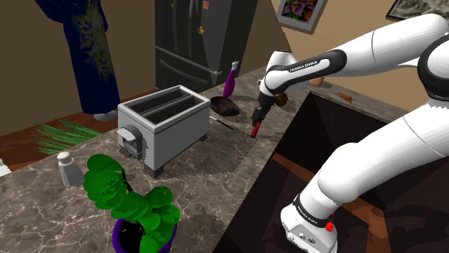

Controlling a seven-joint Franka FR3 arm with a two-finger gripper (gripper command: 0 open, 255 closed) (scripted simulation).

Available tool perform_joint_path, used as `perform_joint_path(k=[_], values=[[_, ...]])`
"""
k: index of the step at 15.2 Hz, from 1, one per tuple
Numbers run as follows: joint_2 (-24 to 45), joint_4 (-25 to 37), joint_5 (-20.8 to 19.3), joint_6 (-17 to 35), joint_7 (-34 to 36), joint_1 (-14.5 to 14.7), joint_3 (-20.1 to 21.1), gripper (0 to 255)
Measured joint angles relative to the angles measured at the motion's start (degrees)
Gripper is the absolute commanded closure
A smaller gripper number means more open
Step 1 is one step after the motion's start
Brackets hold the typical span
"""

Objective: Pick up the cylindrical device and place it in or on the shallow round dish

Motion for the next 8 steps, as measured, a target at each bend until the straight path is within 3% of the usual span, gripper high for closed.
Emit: perform_joint_path(k=[3,4,8], values=[[0.0,0.0,0.0,0.1,0.0,0.0,0.0,0],[0.0,0.0,0.0,0.1,0.0,0.0,0.0,255],[0.0,0.0,0.0,0.1,0.0,0.0,0.0,255]])
